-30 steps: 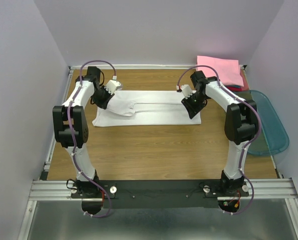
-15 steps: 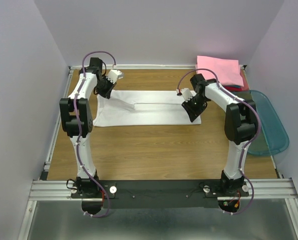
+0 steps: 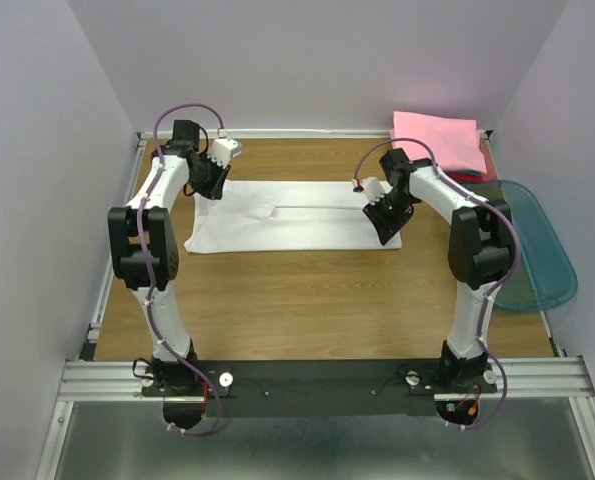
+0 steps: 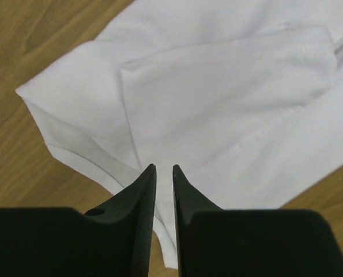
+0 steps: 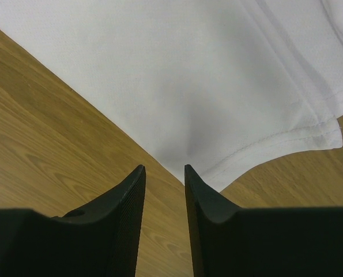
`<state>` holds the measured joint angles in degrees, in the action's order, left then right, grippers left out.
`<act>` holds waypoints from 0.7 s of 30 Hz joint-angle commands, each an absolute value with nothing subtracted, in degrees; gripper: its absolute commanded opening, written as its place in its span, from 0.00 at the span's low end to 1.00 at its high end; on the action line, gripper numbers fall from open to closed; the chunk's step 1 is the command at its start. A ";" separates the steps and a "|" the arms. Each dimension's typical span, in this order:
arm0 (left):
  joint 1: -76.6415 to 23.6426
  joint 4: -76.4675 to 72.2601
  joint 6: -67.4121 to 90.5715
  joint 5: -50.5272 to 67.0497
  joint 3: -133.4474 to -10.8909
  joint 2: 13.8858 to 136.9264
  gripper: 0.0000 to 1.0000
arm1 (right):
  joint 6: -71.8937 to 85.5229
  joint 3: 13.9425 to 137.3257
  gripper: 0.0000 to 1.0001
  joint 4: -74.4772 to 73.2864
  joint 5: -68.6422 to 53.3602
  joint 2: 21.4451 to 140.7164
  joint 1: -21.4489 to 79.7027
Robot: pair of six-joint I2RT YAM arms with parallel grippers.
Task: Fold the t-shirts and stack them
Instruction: Fold the tshirt
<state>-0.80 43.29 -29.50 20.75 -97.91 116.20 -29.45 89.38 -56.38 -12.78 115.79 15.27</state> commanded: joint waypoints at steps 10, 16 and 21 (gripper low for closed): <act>-9.84 39.12 -26.99 24.53 -93.86 115.30 0.22 | -26.81 93.33 0.36 -53.62 -12.48 118.38 15.12; -10.90 36.92 -23.47 22.33 -96.59 121.90 0.22 | -27.07 95.18 0.35 -51.95 -11.25 122.34 15.12; -10.90 36.82 -22.41 18.82 -98.08 125.59 0.22 | -26.81 93.79 0.34 -50.11 -11.16 124.98 15.12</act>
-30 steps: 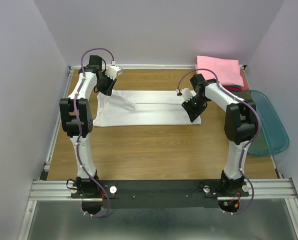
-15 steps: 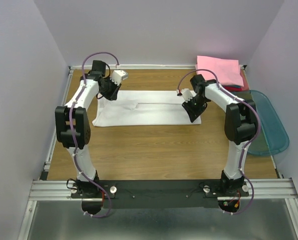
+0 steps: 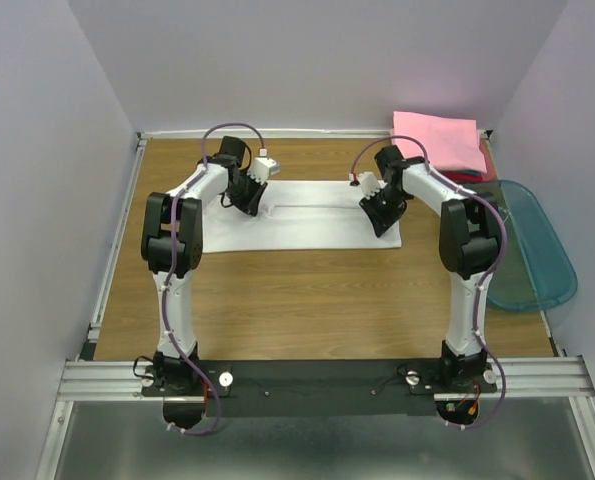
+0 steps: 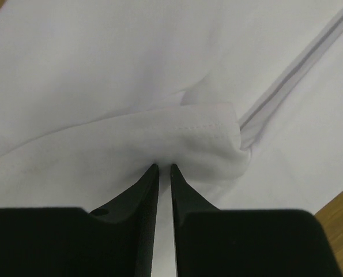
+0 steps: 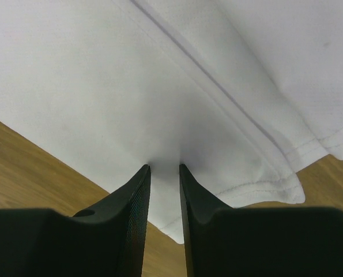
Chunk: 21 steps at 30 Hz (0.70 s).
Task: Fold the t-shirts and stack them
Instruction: Fold the tshirt
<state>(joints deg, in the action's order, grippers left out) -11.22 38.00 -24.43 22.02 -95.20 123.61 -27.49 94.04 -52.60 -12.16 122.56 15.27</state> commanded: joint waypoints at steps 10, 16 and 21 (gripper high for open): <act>-8.18 39.02 -23.37 20.83 -101.79 120.35 0.31 | -24.71 92.98 0.33 -50.53 -15.11 121.30 15.82; -7.82 40.07 -24.79 19.51 -94.06 111.11 0.31 | -23.55 103.43 0.33 -51.06 -15.30 120.05 15.73; -7.91 41.14 -23.73 16.27 -87.46 108.64 0.23 | -23.99 112.14 0.33 -50.45 -10.47 127.68 15.73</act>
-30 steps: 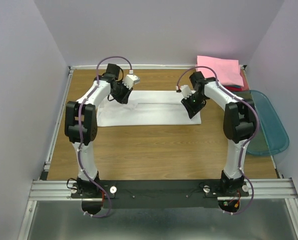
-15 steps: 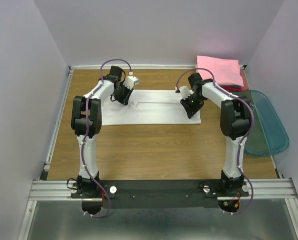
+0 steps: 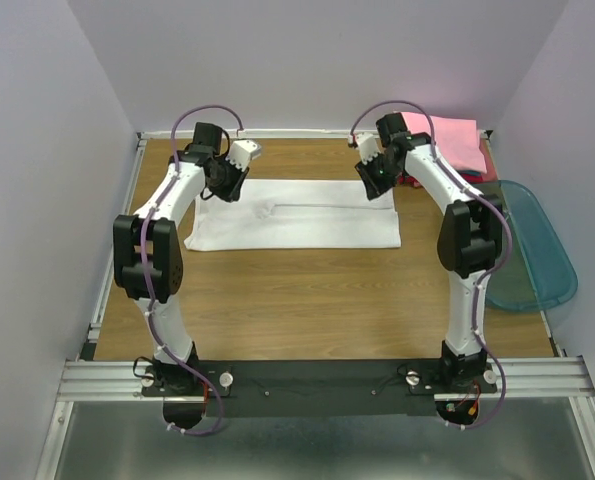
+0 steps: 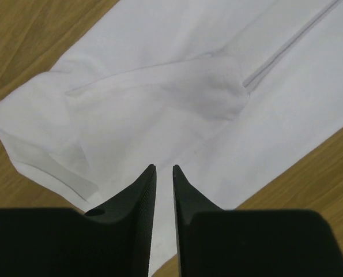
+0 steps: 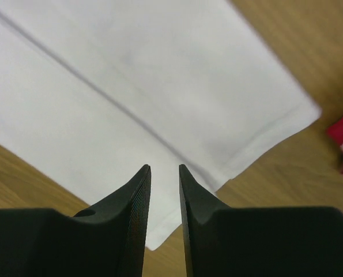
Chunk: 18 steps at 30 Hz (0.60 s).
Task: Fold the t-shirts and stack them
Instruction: Fold the tshirt
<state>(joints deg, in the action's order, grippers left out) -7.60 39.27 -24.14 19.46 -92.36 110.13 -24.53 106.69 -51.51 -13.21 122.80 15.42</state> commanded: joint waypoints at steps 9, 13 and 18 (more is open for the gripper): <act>-7.82 38.94 -21.98 9.33 -78.40 107.84 0.15 | -23.73 124.80 0.33 -48.69 -5.98 140.00 15.73; -6.77 38.23 -21.01 6.51 -77.34 109.86 0.11 | -24.70 122.70 0.33 -48.34 -4.57 140.89 15.73; -3.43 38.76 -20.83 6.68 -79.27 116.09 0.08 | -25.40 111.56 0.32 -47.20 -5.27 136.67 15.99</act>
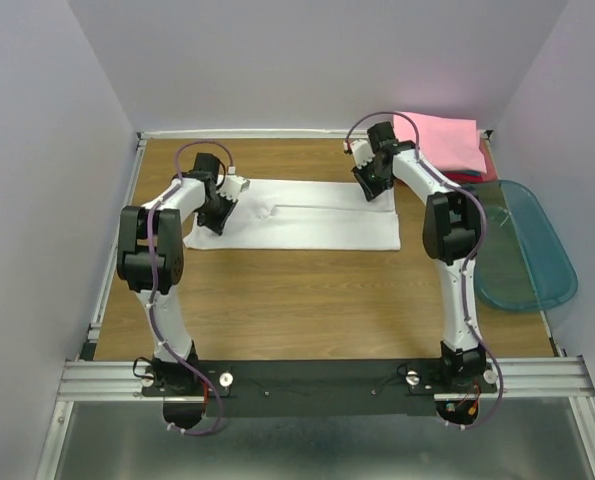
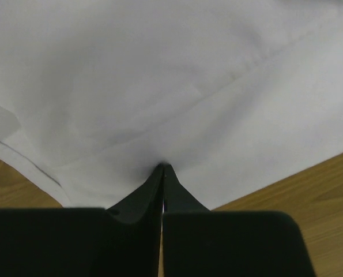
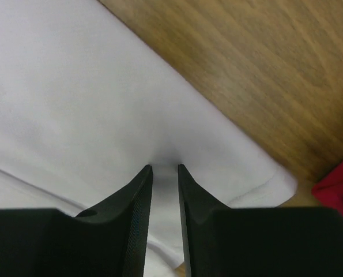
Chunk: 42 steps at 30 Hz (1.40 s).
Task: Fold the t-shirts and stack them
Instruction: Fold the tshirt
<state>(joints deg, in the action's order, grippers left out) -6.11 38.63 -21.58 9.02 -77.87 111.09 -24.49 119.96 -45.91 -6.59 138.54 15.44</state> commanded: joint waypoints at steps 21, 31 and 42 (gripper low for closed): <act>-7.38 41.57 -22.42 10.89 -118.84 127.89 0.24 | -21.97 82.00 0.36 -47.82 -22.77 108.63 32.78; -8.96 41.13 -19.43 15.82 -107.75 127.53 0.20 | -20.39 81.92 0.34 -42.19 -20.39 116.63 32.87; -13.88 41.92 -18.63 17.84 -114.50 137.00 0.19 | -14.42 69.35 0.33 -36.75 -28.82 114.43 38.66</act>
<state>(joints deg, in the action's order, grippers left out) -11.75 41.30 -19.59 14.57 -110.43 132.64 -17.52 75.09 -38.39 -25.67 112.16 34.13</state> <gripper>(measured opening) 0.197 0.330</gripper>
